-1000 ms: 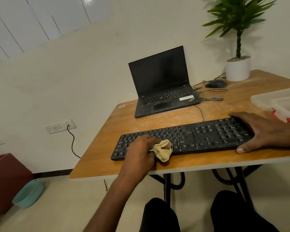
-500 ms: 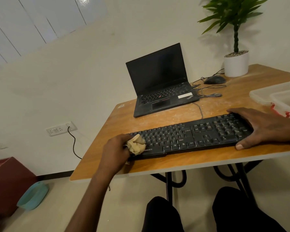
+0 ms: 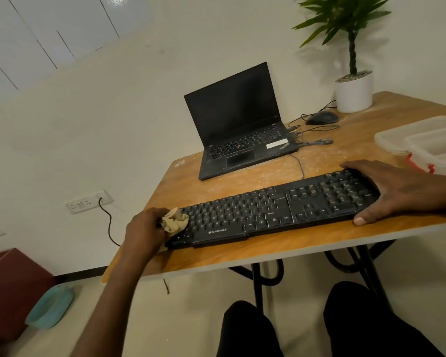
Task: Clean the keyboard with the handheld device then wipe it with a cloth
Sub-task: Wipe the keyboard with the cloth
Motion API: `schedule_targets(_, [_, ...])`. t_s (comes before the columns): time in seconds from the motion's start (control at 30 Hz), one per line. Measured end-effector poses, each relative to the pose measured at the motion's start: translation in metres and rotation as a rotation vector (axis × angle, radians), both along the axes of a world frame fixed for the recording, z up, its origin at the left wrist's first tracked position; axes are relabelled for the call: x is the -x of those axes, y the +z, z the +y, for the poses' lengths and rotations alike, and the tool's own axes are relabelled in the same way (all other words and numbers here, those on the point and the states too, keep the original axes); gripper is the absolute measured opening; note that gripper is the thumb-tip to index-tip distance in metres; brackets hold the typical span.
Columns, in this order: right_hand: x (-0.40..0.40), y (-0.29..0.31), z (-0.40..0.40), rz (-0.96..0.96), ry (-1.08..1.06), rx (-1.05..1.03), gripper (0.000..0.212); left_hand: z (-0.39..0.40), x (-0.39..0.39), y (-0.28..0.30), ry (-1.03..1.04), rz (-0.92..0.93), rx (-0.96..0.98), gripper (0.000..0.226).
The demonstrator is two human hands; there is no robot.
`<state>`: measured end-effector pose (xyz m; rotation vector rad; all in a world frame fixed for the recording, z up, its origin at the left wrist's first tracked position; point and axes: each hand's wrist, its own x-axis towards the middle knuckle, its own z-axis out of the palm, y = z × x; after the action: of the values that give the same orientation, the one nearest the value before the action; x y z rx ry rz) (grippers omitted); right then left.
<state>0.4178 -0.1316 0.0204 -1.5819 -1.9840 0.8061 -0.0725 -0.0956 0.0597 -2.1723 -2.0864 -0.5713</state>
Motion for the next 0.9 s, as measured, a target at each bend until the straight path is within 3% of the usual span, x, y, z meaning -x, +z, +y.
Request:
schedule_targets(0.1, [-0.002, 0.0, 0.002, -0.017, 0.001, 0.005, 0.13, 0.003, 0.011, 0.001, 0.033, -0.02, 0.027, 0.032])
schedule_targets(0.47, [0.006, 0.005, -0.003, -0.019, 0.003, -0.005, 0.125, 0.021, -0.106, -0.004, -0.313, -0.084, 0.02, 0.035])
schedule_targets(0.73, [0.003, 0.006, -0.003, -0.004, 0.01, 0.003, 0.134, 0.036, -0.031, 0.007, -0.003, -0.019, 0.034, 0.04])
schedule_targets(0.9, [0.002, 0.005, -0.002, -0.014, 0.019, 0.011, 0.134, 0.055, -0.033, 0.011, -0.039, -0.01, 0.096, 0.036])
